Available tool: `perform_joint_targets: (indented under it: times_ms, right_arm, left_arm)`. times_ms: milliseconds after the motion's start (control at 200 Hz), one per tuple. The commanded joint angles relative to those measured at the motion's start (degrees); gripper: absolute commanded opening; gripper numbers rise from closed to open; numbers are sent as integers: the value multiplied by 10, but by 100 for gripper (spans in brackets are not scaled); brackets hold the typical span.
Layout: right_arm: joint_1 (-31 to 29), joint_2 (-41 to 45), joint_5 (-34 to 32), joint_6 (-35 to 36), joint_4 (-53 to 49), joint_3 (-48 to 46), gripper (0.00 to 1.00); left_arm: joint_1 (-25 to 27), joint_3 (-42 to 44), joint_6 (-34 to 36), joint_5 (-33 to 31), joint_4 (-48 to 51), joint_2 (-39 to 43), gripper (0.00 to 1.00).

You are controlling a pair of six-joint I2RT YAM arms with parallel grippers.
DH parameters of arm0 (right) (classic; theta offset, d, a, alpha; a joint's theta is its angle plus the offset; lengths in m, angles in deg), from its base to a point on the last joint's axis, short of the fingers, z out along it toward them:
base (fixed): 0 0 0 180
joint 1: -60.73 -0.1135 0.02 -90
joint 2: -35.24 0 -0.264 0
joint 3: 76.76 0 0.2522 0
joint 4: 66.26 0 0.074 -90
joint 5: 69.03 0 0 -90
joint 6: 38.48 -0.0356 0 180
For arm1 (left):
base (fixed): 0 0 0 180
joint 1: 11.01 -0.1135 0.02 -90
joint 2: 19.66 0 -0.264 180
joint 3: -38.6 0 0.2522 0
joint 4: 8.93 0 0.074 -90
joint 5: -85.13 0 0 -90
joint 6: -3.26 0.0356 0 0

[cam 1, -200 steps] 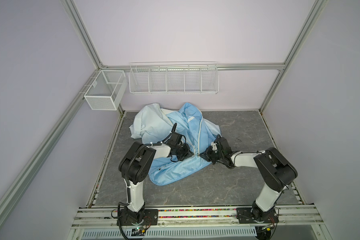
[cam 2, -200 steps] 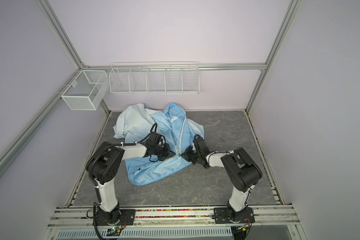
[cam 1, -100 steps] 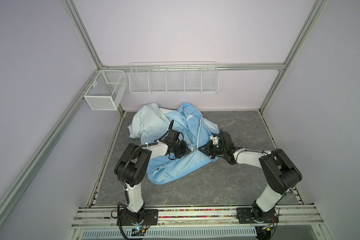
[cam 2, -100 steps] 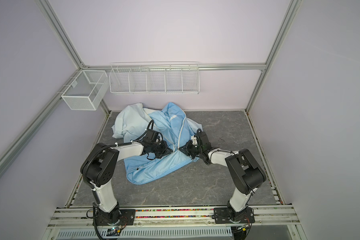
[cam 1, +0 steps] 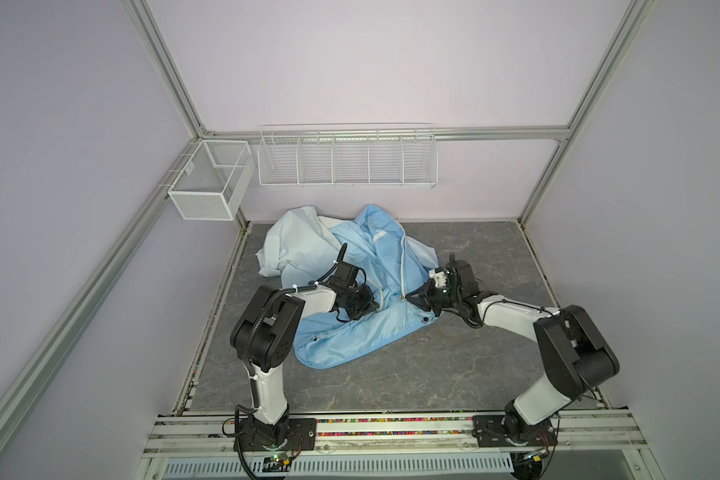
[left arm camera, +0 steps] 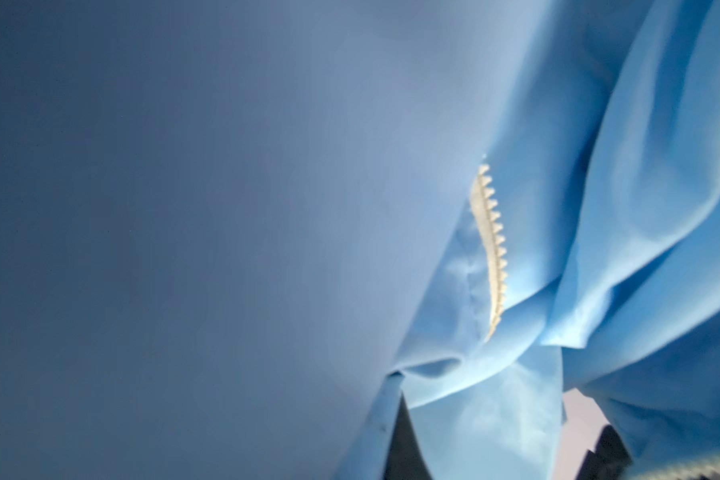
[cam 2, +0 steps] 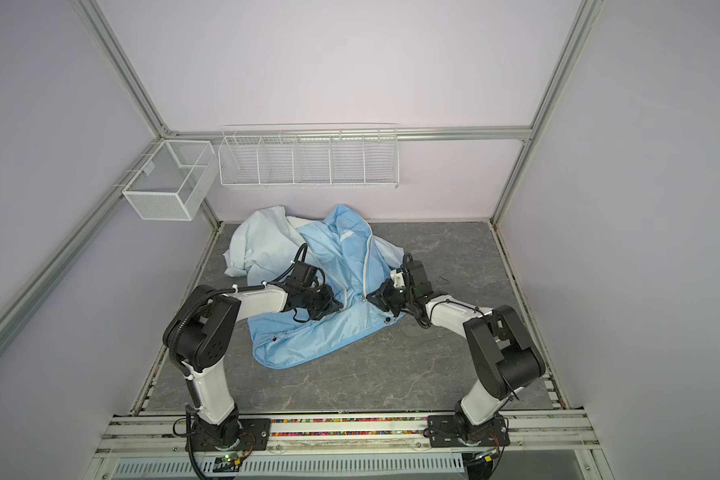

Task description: Zip up the jacket

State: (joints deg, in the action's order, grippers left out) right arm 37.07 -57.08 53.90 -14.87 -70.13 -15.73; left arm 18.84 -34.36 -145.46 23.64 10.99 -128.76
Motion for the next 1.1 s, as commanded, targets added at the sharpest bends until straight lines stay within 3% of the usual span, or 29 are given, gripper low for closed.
perform_joint_targets:
  times_ms: [0, 245, 475, 600, 845, 1100]
  right_arm:
    - [7, 20, 5, 21, -29, 1, 11]
    - [7, 25, 19, 16, -21, 9, 7]
    - [5, 35, 54, 20, -23, 55, 7]
    - [5, 36, 70, 12, -13, 69, 7]
    - [-4, 23, 89, -22, 36, 79, 7]
    - [-37, -4, 81, -48, 83, 44, 7]
  left_arm:
    - [-4, 13, -3, -13, -2, -18, 0]
    - [-5, 13, 4, -18, 12, 10, 0]
    - [-7, -46, 46, -37, 100, 81, 0]
    - [-7, -69, 42, -16, 94, 105, 0]
    - [15, -74, -20, 60, -41, 64, 0]
    - [26, -1, -135, 76, -297, -12, 0]
